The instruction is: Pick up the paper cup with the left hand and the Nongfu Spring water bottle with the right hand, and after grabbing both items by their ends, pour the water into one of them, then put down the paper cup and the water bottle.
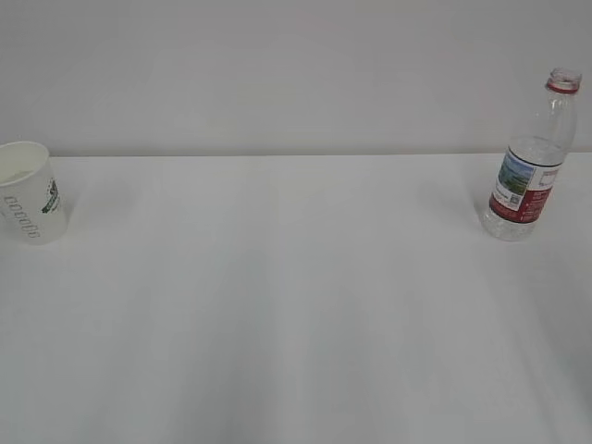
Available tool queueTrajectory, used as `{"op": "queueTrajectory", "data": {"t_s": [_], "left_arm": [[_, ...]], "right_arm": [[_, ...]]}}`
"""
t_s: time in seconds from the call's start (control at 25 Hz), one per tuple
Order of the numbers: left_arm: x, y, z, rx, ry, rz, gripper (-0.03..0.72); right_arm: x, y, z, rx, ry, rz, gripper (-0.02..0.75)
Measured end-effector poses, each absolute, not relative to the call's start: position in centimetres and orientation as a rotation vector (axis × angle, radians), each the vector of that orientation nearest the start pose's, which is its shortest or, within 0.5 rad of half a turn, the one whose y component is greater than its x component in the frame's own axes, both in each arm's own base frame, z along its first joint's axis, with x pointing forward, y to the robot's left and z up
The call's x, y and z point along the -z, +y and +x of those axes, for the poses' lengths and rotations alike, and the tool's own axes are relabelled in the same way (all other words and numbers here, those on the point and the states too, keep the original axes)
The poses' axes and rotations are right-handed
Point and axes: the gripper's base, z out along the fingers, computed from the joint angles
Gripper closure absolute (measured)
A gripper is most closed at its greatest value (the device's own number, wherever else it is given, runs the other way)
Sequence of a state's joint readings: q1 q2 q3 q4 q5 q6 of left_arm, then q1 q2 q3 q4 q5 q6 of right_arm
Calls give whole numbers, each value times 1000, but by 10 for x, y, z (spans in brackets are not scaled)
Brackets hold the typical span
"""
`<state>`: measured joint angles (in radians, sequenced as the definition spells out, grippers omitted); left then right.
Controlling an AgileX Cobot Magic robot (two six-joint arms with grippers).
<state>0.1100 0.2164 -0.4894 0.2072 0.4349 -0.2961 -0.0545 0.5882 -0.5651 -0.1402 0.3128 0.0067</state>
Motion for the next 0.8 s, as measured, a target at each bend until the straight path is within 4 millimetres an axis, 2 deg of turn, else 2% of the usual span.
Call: {"op": "queueTrajectory", "data": {"t_s": [0.16, 0.6, 0.8], "left_arm": [[-317, 13, 44, -96, 1693, -225, 119], [-309, -1, 37, 2, 1891, -107, 134], [-312, -3, 29, 8, 1966, -38, 146]], "right_arm": [[-326, -10, 116, 163, 1848, -27, 148], [-322, -5, 81, 148, 1909, -82, 148], [-317, -1, 76, 85, 1970, -90, 148]]}}
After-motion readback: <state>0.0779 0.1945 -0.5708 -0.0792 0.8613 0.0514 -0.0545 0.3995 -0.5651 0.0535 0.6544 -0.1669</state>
